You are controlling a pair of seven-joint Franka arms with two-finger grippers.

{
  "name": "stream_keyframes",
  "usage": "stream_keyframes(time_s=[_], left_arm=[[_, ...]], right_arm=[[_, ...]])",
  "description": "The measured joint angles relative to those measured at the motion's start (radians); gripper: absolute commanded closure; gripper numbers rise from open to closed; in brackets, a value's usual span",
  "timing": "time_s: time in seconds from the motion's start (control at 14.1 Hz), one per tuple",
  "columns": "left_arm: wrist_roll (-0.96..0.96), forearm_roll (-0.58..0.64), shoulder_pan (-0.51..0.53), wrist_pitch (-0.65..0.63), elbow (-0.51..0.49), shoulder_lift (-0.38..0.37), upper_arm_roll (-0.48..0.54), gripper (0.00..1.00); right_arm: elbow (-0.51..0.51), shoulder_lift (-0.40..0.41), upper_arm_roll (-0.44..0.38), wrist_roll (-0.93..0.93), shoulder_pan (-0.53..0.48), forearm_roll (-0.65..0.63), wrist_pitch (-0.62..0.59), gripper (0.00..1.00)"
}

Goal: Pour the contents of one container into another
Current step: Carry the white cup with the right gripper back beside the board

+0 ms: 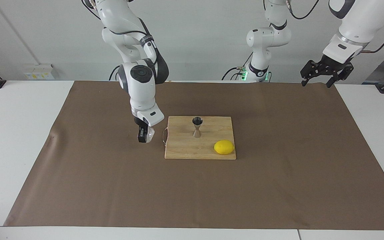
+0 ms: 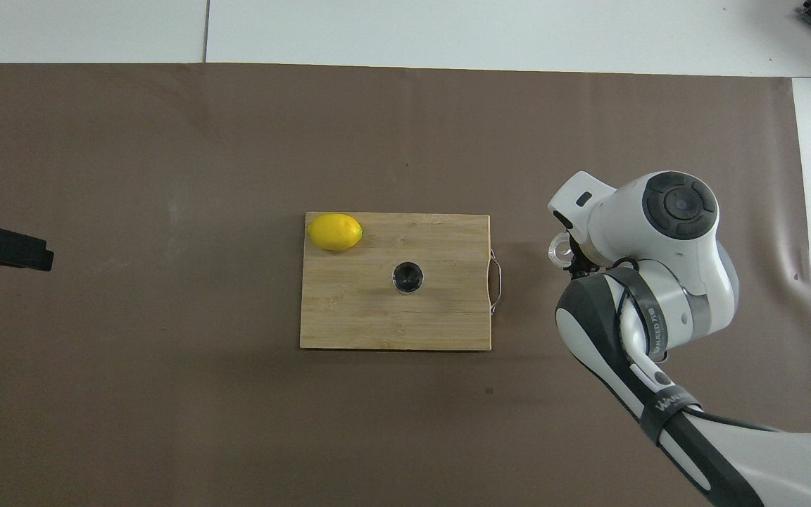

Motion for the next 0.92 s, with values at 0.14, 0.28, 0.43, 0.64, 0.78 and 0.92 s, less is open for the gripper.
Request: stream_keyframes(time_s=[0.14, 0.28, 0.43, 0.64, 0.78, 0.92], left_arm=[[0.0, 0.0, 0.0, 0.0, 0.0, 0.0, 0.0, 0.0], [0.0, 0.0, 0.0, 0.001, 0.0, 0.0, 0.0, 0.0], [0.0, 0.0, 0.0, 0.002, 0.0, 0.0, 0.0, 0.0], [0.0, 0.0, 0.0, 0.003, -0.001, 0.0, 0.0, 0.0], [0.0, 0.0, 0.0, 0.003, -0.001, 0.0, 0.0, 0.0], [0.0, 0.0, 0.0, 0.004, -0.001, 0.0, 0.0, 0.0]], right_arm=[[-0.036, -0.016, 0.0, -0.115, -0.05, 0.087, 0.01, 0.78], [-0.056, -0.025, -0.001, -0.234, -0.106, 0.149, 0.01, 0.78], [-0.079, -0.027, -0.001, -0.357, -0.162, 0.207, 0.014, 0.78], [-0.128, -0.027, -0.001, -0.507, -0.228, 0.293, 0.059, 0.78], [-0.156, -0.027, -0.001, -0.571, -0.247, 0.332, 0.091, 0.78], [-0.174, -0.025, -0.001, -0.603, -0.249, 0.355, 0.119, 0.73]])
